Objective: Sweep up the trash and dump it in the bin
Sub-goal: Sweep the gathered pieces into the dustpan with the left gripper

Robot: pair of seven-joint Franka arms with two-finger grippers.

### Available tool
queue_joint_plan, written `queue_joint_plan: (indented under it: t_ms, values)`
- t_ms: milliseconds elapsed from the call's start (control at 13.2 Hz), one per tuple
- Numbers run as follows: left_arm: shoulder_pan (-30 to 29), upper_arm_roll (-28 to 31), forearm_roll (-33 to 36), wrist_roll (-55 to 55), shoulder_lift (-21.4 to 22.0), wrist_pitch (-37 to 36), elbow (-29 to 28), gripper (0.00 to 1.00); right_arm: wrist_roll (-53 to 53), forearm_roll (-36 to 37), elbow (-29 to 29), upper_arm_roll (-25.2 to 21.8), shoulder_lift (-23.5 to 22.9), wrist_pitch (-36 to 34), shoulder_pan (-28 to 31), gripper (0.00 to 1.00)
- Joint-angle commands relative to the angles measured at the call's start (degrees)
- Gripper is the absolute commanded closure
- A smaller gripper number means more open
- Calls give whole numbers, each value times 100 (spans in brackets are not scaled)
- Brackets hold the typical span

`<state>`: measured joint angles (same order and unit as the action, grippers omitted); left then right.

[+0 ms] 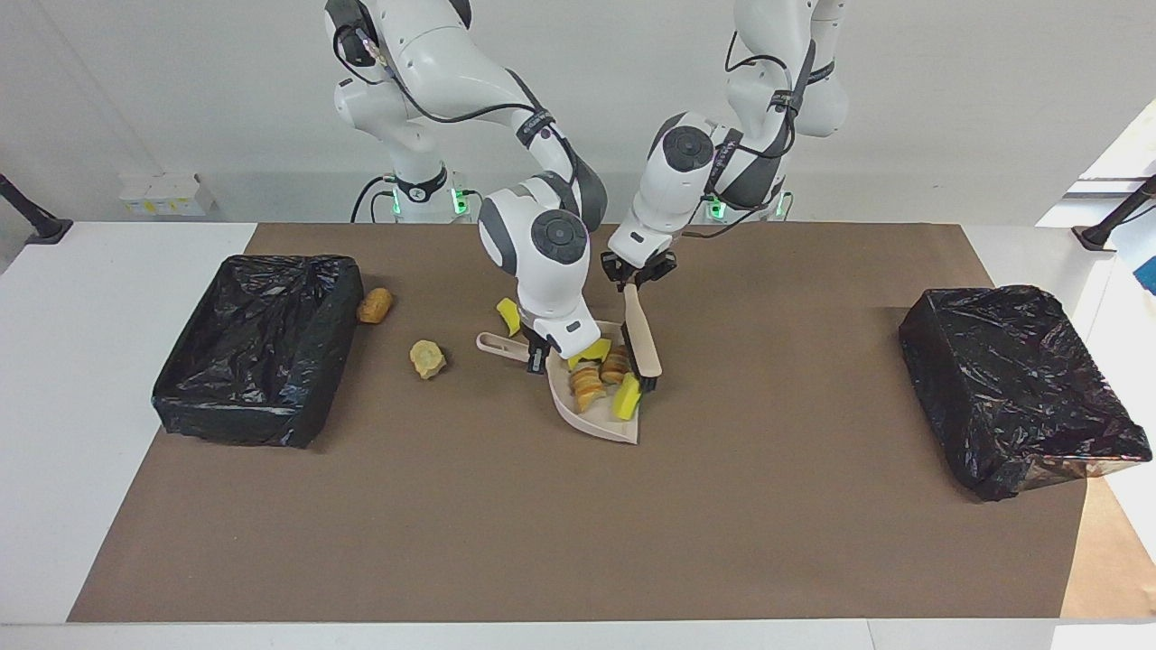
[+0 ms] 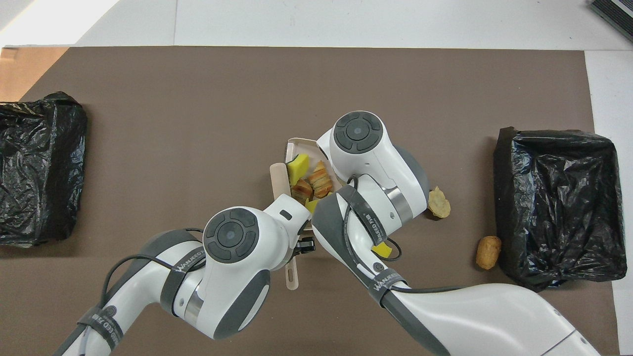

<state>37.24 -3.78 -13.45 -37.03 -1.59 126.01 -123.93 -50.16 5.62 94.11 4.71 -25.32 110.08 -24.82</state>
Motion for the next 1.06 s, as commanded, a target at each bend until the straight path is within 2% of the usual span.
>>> queue_joint_plan:
  t_ms: [0, 304, 684, 837, 989]
  values:
    - [64, 70, -87, -155, 79, -303, 220, 100, -3, -8, 265, 39, 133, 197, 21, 100]
    - [-146, 158, -8, -59, 203, -1016, 423, 100, -3, -8, 275, 39, 142, 198, 21, 100]
    - [-866, 158, 88, 98, 203, -1174, 291, 100, 41, -8, 354, 39, 177, 207, 30, 100]
    - [-1183, 150, 132, 721, 115, -1044, 282, 100, 41, -17, 362, 39, 177, 207, 30, 100]
    - [-1193, 149, 132, 1065, -156, -676, 238, 100, 41, -17, 362, 39, 177, 207, 30, 100]
